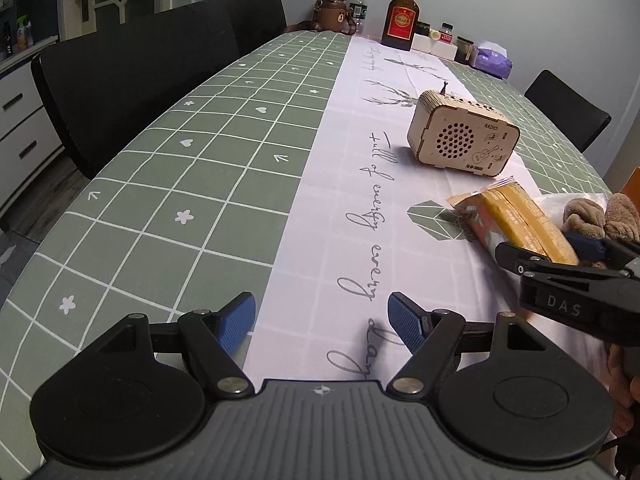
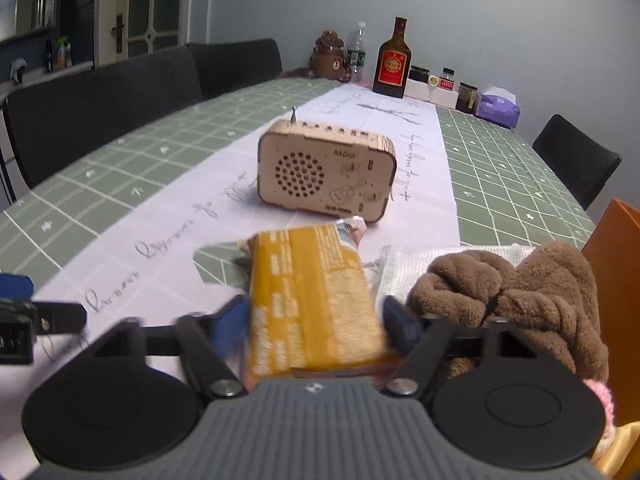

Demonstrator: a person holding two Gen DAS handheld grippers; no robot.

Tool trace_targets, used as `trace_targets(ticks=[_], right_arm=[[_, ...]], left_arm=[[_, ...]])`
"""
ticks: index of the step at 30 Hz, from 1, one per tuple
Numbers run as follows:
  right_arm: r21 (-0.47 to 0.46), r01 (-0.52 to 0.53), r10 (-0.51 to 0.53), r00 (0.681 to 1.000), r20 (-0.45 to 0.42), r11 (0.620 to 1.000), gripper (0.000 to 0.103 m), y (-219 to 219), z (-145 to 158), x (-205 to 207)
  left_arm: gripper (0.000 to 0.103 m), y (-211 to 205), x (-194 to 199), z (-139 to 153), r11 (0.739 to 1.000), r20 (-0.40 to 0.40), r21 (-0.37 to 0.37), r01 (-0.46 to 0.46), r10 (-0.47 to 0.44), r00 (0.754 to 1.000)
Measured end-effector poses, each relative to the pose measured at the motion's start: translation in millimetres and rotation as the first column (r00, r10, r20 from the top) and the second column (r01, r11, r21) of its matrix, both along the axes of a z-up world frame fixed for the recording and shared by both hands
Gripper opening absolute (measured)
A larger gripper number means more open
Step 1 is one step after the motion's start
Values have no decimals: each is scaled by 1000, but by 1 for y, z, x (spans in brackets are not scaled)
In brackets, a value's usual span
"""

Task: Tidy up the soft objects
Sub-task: 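Move the right tool to the yellow snack bar package and grasp it, then grasp the brown fuzzy towel with the left tool while the right tool holds the snack bar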

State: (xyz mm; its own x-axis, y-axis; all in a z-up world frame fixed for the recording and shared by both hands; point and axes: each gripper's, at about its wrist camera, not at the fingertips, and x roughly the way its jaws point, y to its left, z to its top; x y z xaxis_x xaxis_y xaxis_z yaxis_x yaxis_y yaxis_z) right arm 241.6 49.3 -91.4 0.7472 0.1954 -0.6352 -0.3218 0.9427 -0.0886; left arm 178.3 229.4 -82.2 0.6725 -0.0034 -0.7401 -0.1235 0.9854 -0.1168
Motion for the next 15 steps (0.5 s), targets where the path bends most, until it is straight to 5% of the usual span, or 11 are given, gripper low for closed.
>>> trace_targets(ticks=[6, 12, 14, 15], right_arm=[[-26, -63, 62, 998, -13, 998, 58, 0, 3, -20], [0, -136, 135, 978, -160, 991, 58, -9, 15, -54], [7, -155, 154, 974, -164, 988, 65, -12, 17, -67], [4, -157, 156, 977, -146, 988, 77, -12, 16, -72]], left_arm=[[88, -1, -4, 3, 1000, -4, 3, -10, 10, 1000], [88, -4, -16, 12, 1000, 23, 9, -9, 9, 1000], [88, -6, -20, 16, 1000, 34, 13, -8, 8, 999], [88, -7, -22, 17, 1000, 38, 15, -10, 9, 999]])
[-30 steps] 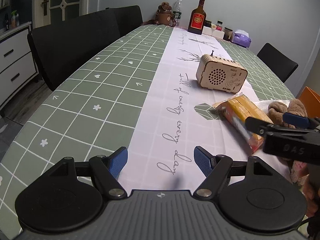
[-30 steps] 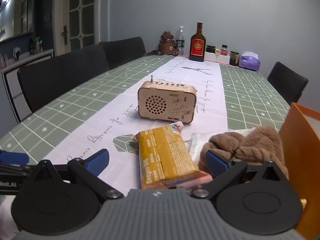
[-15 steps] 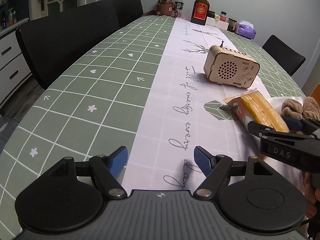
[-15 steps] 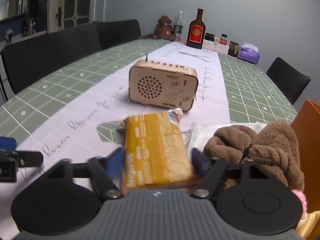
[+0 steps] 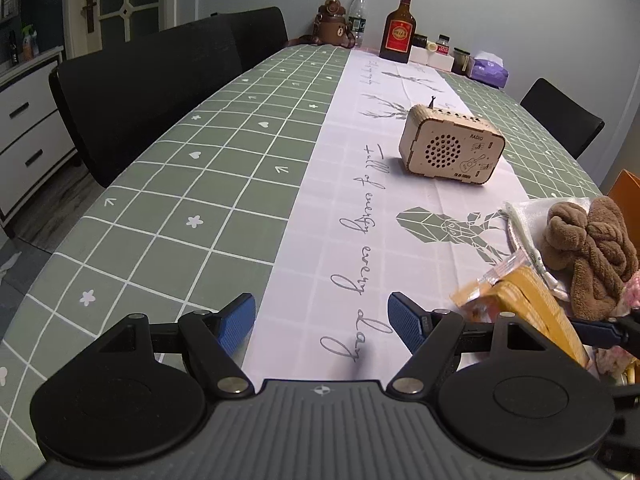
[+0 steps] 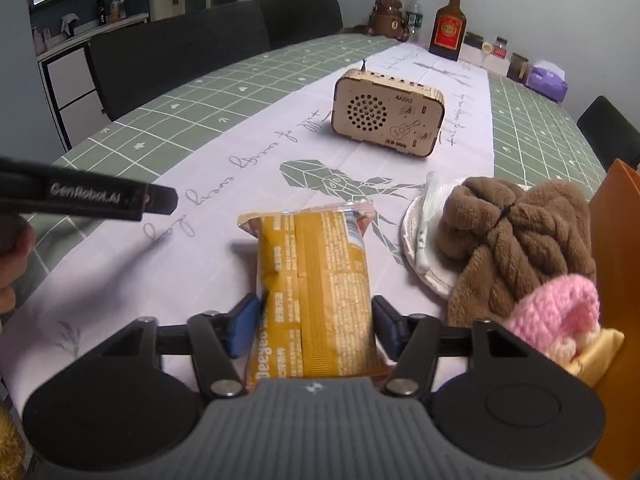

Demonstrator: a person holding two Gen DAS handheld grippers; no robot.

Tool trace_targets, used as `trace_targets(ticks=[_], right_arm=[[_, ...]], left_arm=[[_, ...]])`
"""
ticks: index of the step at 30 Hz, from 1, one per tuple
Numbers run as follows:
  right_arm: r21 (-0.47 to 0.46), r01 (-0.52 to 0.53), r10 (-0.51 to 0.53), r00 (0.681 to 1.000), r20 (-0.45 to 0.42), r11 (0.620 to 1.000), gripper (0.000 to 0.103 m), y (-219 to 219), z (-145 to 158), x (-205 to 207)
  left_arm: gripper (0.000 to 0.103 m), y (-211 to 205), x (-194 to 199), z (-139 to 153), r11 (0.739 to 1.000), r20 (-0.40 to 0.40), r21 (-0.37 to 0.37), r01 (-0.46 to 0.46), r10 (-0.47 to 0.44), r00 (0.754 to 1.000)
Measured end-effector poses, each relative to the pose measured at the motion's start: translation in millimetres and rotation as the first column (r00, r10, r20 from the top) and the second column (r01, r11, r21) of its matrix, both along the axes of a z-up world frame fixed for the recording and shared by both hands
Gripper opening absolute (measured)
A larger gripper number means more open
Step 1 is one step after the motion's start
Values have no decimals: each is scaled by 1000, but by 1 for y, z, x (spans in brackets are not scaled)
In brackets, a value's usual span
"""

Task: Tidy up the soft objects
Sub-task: 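Grasp the brown fuzzy towel with the left tool while the right tool holds the snack bar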

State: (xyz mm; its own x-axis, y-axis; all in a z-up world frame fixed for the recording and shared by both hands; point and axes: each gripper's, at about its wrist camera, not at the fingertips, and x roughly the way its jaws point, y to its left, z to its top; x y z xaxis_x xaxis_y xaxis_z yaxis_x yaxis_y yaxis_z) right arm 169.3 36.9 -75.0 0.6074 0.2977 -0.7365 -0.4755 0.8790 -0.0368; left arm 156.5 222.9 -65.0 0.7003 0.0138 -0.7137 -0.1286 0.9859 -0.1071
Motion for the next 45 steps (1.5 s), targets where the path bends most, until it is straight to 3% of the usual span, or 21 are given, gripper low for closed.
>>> trace_targets(ticks=[1, 6, 9, 11, 12, 13, 17, 20, 22, 27, 33, 35, 37, 39, 42, 43, 45], right_arm=[[1, -12, 12, 1000, 23, 1000, 81, 1, -1, -4], [78, 5, -12, 996, 90, 997, 81, 1, -6, 4], [53, 23, -29, 994, 101, 998, 79, 7, -11, 13], [38, 21, -25, 994, 109, 999, 71, 10, -13, 13], [43, 18, -22, 994, 108, 999, 60, 9, -13, 12], [64, 9, -15, 996, 93, 998, 56, 7, -14, 11], [70, 22, -28, 996, 82, 997, 51, -1, -12, 7], [65, 30, -35, 997, 74, 997, 51, -10, -12, 1], [65, 32, -37, 997, 74, 997, 52, -15, -12, -3], [82, 46, -51, 997, 60, 996, 52, -26, -13, -7], [108, 52, -56, 998, 37, 993, 52, -39, -14, -6], [109, 53, -58, 998, 38, 993, 52, -40, -15, -6], [108, 52, -57, 997, 43, 993, 54, -39, -17, -6], [108, 48, -54, 997, 48, 993, 56, -39, -20, -7], [127, 46, -52, 998, 43, 991, 56, -42, -21, -5], [132, 45, -51, 998, 39, 990, 56, -43, -21, -5], [135, 42, -48, 998, 37, 990, 56, -44, -21, -5]], left_arm=[[88, -1, -2, 1, 1000, 4, 2, -1, 1, 1000], [88, -6, -10, 11, 1000, 17, 22, 4, -4, 1000], [88, -10, -17, 18, 999, 35, 37, 7, -8, 999], [88, -12, -19, 23, 999, 48, 44, 14, -16, 999], [88, -13, -19, 26, 999, 53, 49, 21, -24, 998], [88, -15, -17, 28, 998, 60, 56, 30, -34, 998], [89, -27, -8, 39, 989, 77, 101, 110, -118, 990], [89, -43, 2, 49, 952, 85, 199, 234, -255, 963], [90, -54, 10, 53, 900, 108, 277, 336, -376, 920], [90, -84, 36, 49, 734, 102, 402, 548, -631, 769], [90, -131, 67, 25, 473, -40, 400, 785, -847, 531], [90, -146, 74, 16, 386, -59, 433, 815, -890, 453], [90, -157, 83, 10, 344, -56, 446, 826, -911, 409], [90, -166, 97, 8, 307, -68, 396, 865, -930, 361], [90, -181, 113, -2, 223, -139, 405, 887, -944, 301], [90, -186, 114, -5, 177, -183, 435, 883, -943, 279], [90, -188, 118, -11, 67, -259, 469, 881, -943, 210]])
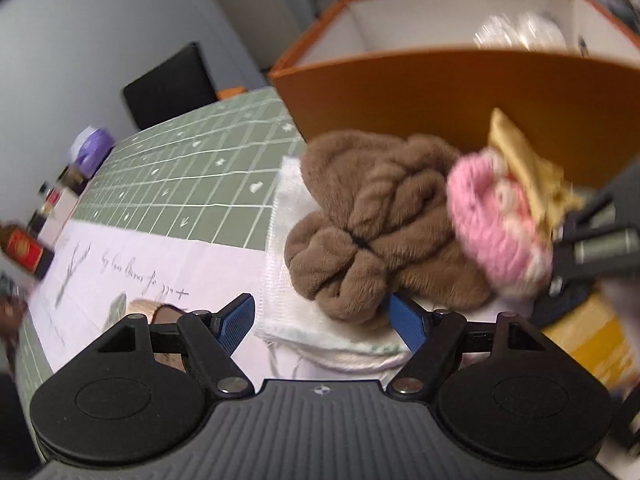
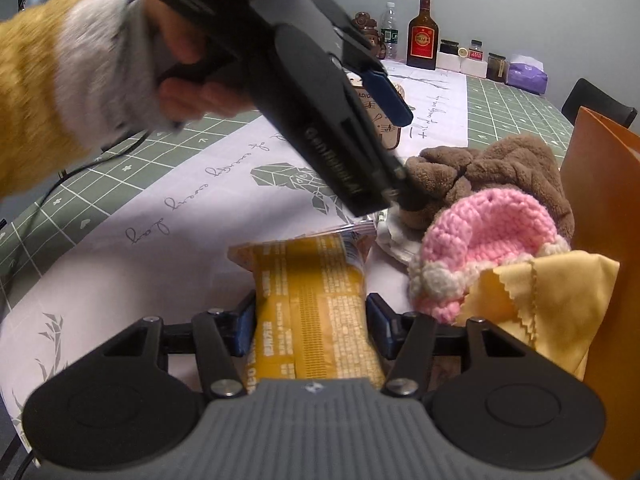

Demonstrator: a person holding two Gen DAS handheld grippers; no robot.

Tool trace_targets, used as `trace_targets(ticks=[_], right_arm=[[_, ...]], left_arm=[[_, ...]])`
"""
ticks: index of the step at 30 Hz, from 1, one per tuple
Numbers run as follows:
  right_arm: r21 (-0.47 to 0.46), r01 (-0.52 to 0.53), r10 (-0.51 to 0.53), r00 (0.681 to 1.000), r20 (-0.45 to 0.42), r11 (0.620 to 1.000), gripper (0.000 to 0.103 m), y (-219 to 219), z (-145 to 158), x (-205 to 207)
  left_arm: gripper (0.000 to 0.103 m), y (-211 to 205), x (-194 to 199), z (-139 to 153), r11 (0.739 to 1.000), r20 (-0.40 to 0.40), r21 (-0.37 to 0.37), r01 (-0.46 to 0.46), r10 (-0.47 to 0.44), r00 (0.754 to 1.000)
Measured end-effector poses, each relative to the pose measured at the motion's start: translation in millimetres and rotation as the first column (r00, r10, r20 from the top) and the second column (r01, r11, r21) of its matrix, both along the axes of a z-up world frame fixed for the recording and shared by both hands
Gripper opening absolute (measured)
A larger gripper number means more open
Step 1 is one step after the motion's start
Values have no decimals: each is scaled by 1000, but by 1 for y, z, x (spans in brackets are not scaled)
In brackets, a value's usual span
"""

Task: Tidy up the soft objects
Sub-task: 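Grasp the brown fuzzy towel with the left tool while the right tool holds the snack bar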

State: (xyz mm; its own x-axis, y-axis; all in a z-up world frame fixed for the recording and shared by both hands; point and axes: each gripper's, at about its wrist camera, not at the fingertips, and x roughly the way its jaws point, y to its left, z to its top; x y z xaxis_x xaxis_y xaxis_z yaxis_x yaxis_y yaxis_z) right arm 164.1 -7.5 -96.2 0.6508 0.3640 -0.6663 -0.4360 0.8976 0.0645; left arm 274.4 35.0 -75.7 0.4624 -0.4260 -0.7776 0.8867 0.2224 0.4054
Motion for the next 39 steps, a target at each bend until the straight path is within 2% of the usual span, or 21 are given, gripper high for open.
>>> trace_targets(ticks=[2, 7, 11, 15, 19, 21, 23, 26, 28, 32, 36, 39], right_arm=[[1, -8, 8, 1000, 3, 1000, 56, 0, 0, -1], [10, -30, 30, 1000, -4, 1000, 57, -2, 1, 3], [13, -41, 41, 999, -6, 999, 57, -2, 1, 3], [14, -47, 47, 999, -3, 999, 57, -2, 1, 4], [21, -55, 54, 999, 3, 998, 57, -4, 1, 4], [24, -60, 60, 998, 5, 998, 57, -5, 0, 5], [28, -64, 64, 998, 7, 998, 57, -5, 0, 4], [31, -68, 68, 998, 10, 997, 57, -5, 0, 5], [33, -70, 70, 998, 11, 997, 57, -6, -1, 5], [35, -69, 68, 998, 14, 997, 57, -6, -1, 3], [34, -56, 56, 998, 21, 998, 57, -6, -2, 1], [31, -50, 49, 998, 27, 998, 57, -5, -2, -1]], left_arm=[[90, -2, 3, -2, 998, 19, 41, 52, -53, 998], [91, -17, 5, -3, 980, -6, 96, 174, -175, 985], [96, -32, 5, -7, 950, 8, 143, 278, -282, 960], [96, -52, 14, -23, 923, -40, 215, 319, -318, 947], [98, -65, 25, -26, 918, -82, 186, 350, -341, 936], [86, -65, 29, -27, 915, -115, 156, 372, -357, 927], [71, -62, 33, -27, 922, -142, 140, 360, -341, 929], [57, -56, 31, -28, 934, -125, 141, 327, -311, 942], [56, -48, 24, -27, 944, -94, 140, 300, -289, 953], [55, -24, 12, -16, 969, -50, 78, 233, -230, 972], [55, 4, 2, 0, 994, 9, 50, 97, -97, 995], [56, 28, -11, 9, 1000, 52, 21, -10, 9, 999]])
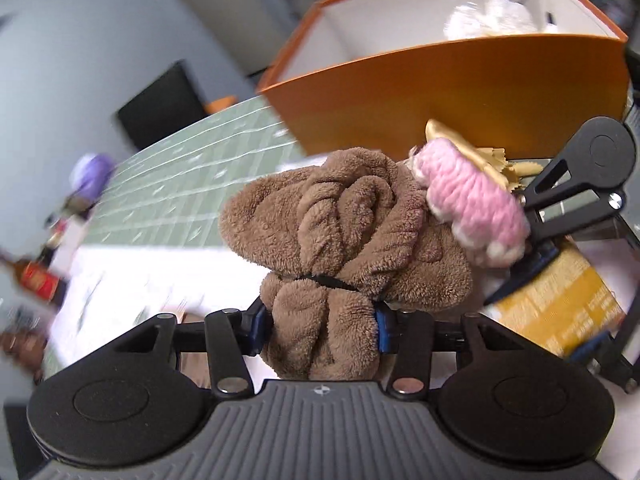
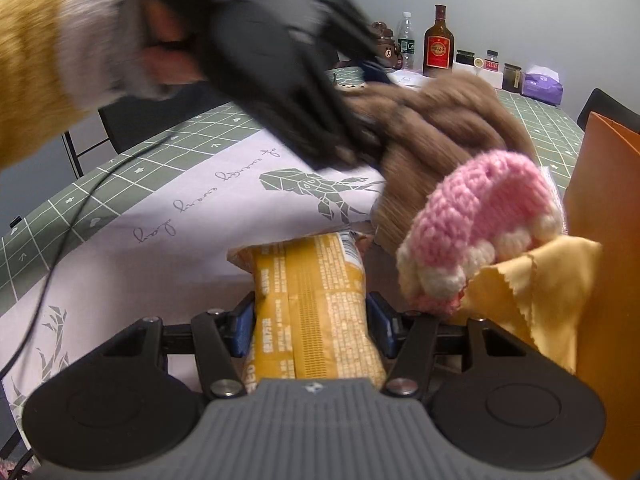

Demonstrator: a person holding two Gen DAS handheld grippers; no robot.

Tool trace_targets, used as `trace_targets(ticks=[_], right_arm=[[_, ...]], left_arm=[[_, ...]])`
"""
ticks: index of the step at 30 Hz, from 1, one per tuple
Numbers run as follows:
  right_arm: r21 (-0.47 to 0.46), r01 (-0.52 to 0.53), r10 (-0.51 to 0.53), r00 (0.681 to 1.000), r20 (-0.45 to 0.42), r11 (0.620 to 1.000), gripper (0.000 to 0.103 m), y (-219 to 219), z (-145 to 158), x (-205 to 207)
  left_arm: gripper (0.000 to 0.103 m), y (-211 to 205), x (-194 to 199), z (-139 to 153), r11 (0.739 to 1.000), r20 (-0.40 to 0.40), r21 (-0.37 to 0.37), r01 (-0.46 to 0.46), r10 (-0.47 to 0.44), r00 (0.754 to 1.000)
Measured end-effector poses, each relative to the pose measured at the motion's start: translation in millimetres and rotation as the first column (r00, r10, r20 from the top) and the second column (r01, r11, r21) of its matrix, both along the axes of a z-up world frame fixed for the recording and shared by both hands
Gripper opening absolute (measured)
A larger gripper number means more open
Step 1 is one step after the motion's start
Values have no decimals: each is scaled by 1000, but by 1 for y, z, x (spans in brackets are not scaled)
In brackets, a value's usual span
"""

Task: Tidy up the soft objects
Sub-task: 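Grasp the brown fuzzy towel with the left tool while the right tool holds the snack bar, then lift the towel and snack bar and carry both toward the orange box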

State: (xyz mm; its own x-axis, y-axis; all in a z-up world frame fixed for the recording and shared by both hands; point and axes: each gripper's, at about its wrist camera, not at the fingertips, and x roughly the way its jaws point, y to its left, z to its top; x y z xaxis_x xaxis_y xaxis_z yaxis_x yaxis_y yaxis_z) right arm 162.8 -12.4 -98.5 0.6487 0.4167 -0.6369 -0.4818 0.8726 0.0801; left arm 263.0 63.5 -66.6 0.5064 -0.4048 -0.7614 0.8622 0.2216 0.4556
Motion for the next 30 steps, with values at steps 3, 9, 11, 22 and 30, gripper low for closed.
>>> trace_targets(ticks=[3, 9, 11, 22, 30], right_arm=[[-2, 6, -6, 1000, 4, 1000, 57, 2, 0, -3], [-5, 22, -22, 1000, 11, 1000, 57, 3, 0, -7], [-6, 27, -27, 1000, 12, 1000, 57, 3, 0, -9], [-5, 74, -74, 997, -6, 997, 55, 2, 3, -17], [-33, 83, -82, 997, 13, 996, 59, 5, 2, -24]], left_arm=[[57, 16, -15, 3, 998, -18, 9, -70, 70, 997], [57, 14, -46, -3, 963, 53, -29, -267, 268, 962], [57, 15, -52, 2, 938, 76, -48, -342, 345, 936], [58, 41, -93, 31, 518, -165, -169, -838, 824, 542], [58, 56, -113, 3, 327, -309, -230, -916, 868, 388]])
